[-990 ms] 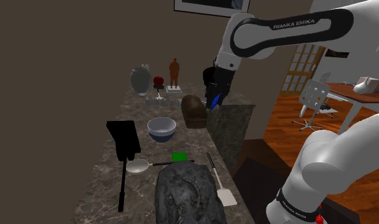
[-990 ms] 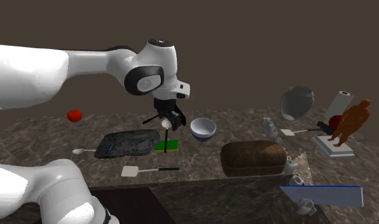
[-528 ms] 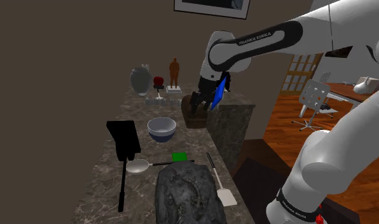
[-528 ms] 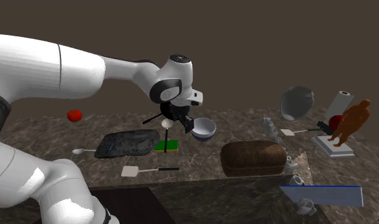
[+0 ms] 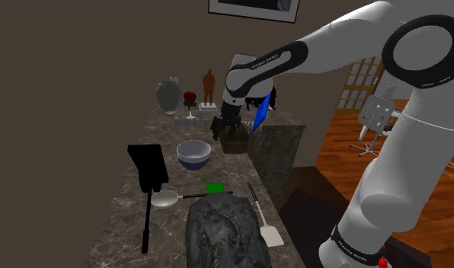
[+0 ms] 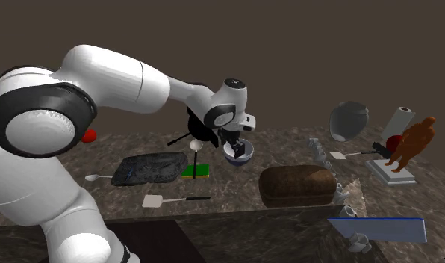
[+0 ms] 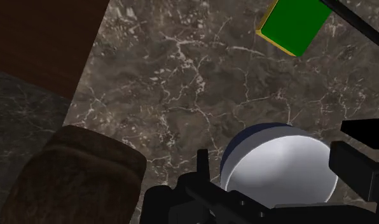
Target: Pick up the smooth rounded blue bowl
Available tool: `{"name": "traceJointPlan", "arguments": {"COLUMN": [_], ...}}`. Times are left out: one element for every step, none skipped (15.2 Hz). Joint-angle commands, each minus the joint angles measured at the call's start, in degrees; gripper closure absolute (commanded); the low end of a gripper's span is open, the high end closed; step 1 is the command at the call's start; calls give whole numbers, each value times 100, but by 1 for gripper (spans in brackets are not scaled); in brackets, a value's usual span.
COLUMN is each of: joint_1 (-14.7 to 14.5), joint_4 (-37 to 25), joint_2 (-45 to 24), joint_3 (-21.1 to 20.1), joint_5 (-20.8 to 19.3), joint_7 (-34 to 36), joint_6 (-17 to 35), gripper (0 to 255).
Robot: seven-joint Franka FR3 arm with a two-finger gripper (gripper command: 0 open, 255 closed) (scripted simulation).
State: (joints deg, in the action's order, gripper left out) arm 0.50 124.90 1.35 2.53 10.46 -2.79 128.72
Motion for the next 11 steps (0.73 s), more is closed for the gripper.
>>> {"name": "traceJointPlan", "arguments": {"joint_1": [-9, -3, 4, 12, 21, 32, 43, 56, 68, 76, 79], "joint_4": [-304, -467, -638, -816, -1001, -1194, -1395, -1605, -1822, -1950, -1930], "joint_2": [-477, -698, -919, -1141, -1363, -1586, -1809, -2033, -2258, -2386, -2428], "joint_3": [-8, -3, 0, 3, 6, 8, 9, 11, 12, 12, 7], "joint_5": [53, 78, 103, 127, 151, 173, 194, 213, 232, 241, 254], "joint_7": [33, 36, 39, 43, 49, 56, 65, 75, 87, 95, 80], "joint_6": [193, 257, 314, 363, 406, 441, 469, 489, 503, 507, 568], "gripper": [0, 0, 0, 0, 0, 0, 0, 0, 0, 0, 0]}}
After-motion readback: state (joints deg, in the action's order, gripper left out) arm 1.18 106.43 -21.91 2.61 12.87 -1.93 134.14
